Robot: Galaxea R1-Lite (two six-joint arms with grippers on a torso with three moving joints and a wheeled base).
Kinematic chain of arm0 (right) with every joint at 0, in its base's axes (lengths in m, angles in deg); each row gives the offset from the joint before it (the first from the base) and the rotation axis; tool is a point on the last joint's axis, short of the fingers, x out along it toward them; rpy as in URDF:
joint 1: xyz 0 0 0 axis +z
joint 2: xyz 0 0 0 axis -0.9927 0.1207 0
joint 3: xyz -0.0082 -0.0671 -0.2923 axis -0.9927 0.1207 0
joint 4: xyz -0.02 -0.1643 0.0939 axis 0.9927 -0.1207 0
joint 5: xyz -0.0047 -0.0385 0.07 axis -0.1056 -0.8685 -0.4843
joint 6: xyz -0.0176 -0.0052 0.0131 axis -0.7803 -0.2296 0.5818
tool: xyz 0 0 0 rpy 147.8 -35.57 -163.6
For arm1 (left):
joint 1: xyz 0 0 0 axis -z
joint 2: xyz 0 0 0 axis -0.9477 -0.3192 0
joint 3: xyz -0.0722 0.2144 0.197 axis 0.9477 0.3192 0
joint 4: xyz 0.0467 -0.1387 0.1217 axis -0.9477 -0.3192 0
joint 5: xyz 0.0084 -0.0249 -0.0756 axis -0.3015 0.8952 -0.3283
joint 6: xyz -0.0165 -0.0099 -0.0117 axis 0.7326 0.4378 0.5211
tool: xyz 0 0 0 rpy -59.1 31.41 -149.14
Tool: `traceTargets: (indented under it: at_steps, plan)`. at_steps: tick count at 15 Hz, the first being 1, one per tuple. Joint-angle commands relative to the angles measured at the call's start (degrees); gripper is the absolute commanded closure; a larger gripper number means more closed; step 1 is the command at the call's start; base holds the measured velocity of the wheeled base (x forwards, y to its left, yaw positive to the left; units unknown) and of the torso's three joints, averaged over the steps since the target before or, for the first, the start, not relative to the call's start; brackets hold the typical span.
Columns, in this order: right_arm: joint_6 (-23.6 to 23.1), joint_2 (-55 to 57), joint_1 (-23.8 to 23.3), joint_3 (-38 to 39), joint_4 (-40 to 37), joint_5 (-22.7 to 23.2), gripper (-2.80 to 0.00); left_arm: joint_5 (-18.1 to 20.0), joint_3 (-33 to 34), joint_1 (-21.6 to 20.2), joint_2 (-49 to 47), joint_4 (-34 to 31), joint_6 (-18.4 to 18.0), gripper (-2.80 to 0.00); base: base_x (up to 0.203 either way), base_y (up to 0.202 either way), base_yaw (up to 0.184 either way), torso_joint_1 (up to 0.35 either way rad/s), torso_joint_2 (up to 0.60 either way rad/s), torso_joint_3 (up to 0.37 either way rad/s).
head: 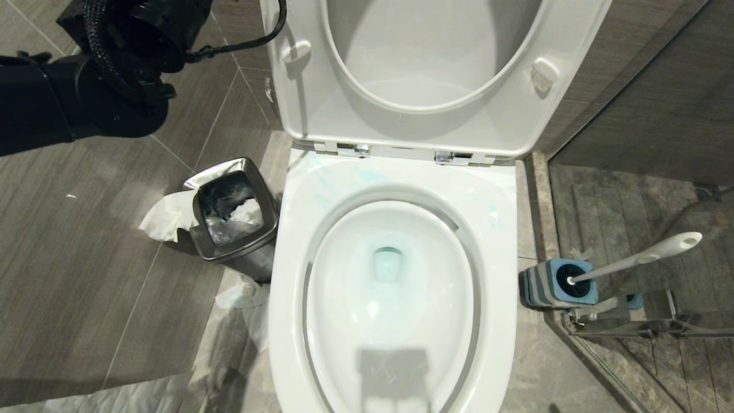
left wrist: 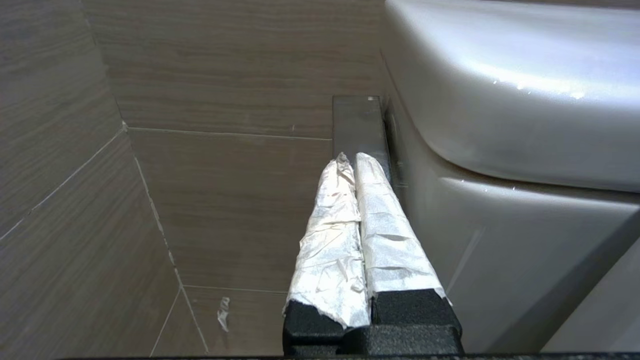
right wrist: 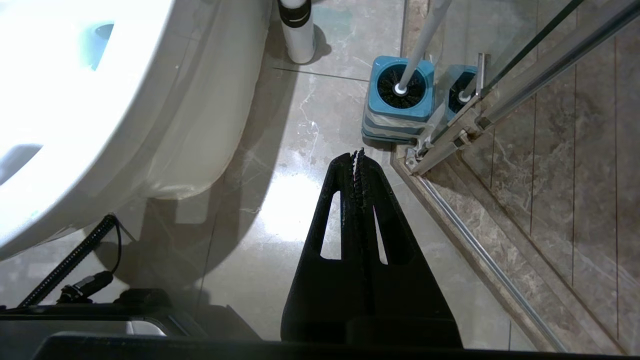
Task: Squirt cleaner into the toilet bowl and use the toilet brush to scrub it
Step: Flush the toilet
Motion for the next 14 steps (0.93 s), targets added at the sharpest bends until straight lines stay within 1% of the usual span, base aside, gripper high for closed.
traceTargets:
  at_steps: [1, 5, 7, 10, 14]
  plan:
    - [0.01, 0.05, 0.00, -0.01, 0.00, 0.00, 0.00, -0.11, 0.21, -0.01, -0.21, -5.98, -0.64, 0.00, 0.000, 0.000, 0.000, 0.000, 0.00, 0.000]
    - [0.01, 0.05, 0.00, -0.01, 0.00, 0.00, 0.00, 0.17, 0.22, 0.63, -0.56, -21.56, -1.18, 0.00, 0.000, 0.000, 0.000, 0.000, 0.00, 0.000]
    - [0.01, 0.05, 0.00, -0.01, 0.00, 0.00, 0.00, 0.27, 0.21, 0.69, -0.45, -27.15, -1.34, 0.00, 0.000, 0.000, 0.000, 0.000, 0.00, 0.000]
    - [0.01, 0.05, 0.00, -0.01, 0.00, 0.00, 0.00, -0.05, 0.21, 0.20, 0.62, -26.89, -4.27, 0.00, 0.000, 0.000, 0.000, 0.000, 0.00, 0.000]
    - [0.01, 0.05, 0.00, -0.01, 0.00, 0.00, 0.00, -0.61, 0.21, -1.79, 2.77, -27.31, -5.31, 0.00, 0.000, 0.000, 0.000, 0.000, 0.00, 0.000]
